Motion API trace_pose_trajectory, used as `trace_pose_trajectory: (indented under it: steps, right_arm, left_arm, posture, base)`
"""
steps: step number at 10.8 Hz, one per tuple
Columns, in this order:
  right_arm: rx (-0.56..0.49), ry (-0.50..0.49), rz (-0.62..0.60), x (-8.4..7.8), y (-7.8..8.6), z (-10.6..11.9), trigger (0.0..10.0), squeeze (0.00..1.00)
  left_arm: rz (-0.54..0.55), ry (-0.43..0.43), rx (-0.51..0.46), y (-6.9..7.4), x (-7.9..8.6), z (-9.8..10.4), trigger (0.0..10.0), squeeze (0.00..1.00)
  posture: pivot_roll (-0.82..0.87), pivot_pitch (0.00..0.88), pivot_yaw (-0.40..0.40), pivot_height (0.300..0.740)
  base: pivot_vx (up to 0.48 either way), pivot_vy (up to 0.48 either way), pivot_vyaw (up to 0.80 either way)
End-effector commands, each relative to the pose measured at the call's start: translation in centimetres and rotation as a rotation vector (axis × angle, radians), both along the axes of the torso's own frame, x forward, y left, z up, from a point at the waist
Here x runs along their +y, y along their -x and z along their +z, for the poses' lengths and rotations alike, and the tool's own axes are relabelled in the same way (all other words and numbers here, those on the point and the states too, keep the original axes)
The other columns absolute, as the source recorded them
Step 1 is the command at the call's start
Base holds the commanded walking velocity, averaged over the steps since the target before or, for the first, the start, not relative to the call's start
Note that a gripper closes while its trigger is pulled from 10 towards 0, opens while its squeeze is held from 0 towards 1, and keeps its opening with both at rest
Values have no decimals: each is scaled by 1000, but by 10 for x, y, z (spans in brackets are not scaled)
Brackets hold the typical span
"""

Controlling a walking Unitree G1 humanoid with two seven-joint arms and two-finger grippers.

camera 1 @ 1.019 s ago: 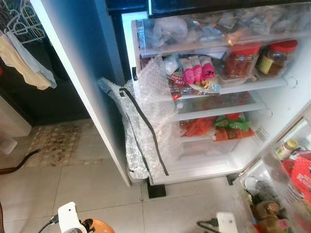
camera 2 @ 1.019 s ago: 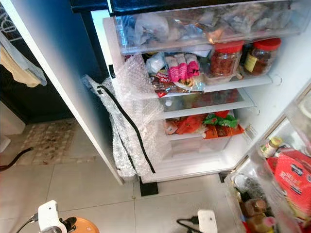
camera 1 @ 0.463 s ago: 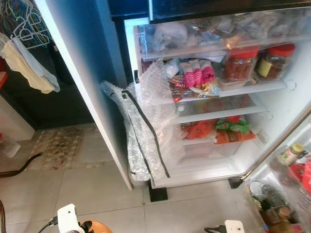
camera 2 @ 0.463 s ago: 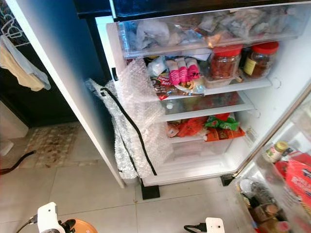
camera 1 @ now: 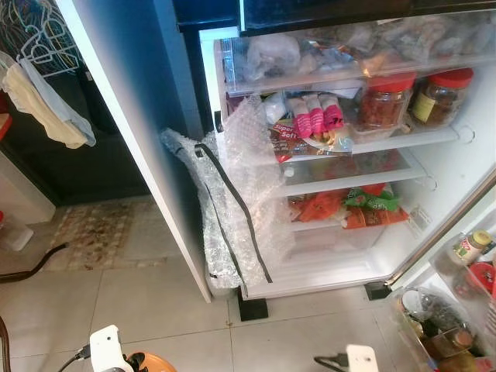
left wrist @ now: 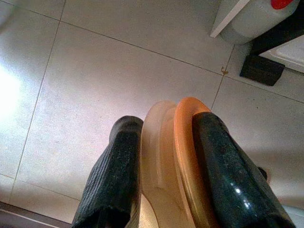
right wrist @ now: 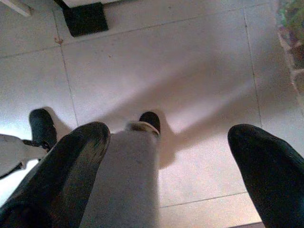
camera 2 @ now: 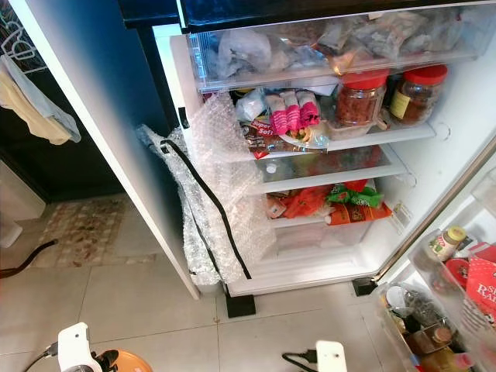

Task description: Restocking fridge

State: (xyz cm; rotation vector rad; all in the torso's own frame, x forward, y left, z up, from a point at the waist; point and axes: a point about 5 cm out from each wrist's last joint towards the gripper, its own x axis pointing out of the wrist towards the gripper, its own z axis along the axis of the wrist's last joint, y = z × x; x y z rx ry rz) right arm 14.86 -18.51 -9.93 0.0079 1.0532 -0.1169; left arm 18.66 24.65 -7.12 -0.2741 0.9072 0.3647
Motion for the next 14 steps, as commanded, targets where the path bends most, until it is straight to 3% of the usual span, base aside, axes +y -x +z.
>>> trace_pose_trajectory:
  steps: [1,4,9,11,14]
  right_arm:
    - [12,-12,-12,5,1,-1,10000,0]
    - [12,-10,1,12,-5,0,10000,0]
    - [16,1,-6,7,-2,-1,10000,0]
    - [16,1,-5,6,-1,-1,10000,0]
    - [15,5,-8,5,-1,-1,10000,0]
  left_arm:
    - [-1,5,54,11,-1,-6,10000,0]
    - [-2,4,56,11,-2,-6,10000,0]
    - [1,3,55,10,-2,-6,10000,0]
    - [4,3,68,20,0,-9,10000,0]
    - [2,2,71,21,0,-10,10000,0]
  posture:
    - [-76,112,82,740]
    - [-75,115,81,740]
    - [-72,112,81,740]
    - [-71,114,81,740]
    - [-71,114,81,740]
  base:
    - [0,0,0]
    - [0,0,0]
    - [0,0,-154]
    - [0,0,0]
    - [0,-252,0]
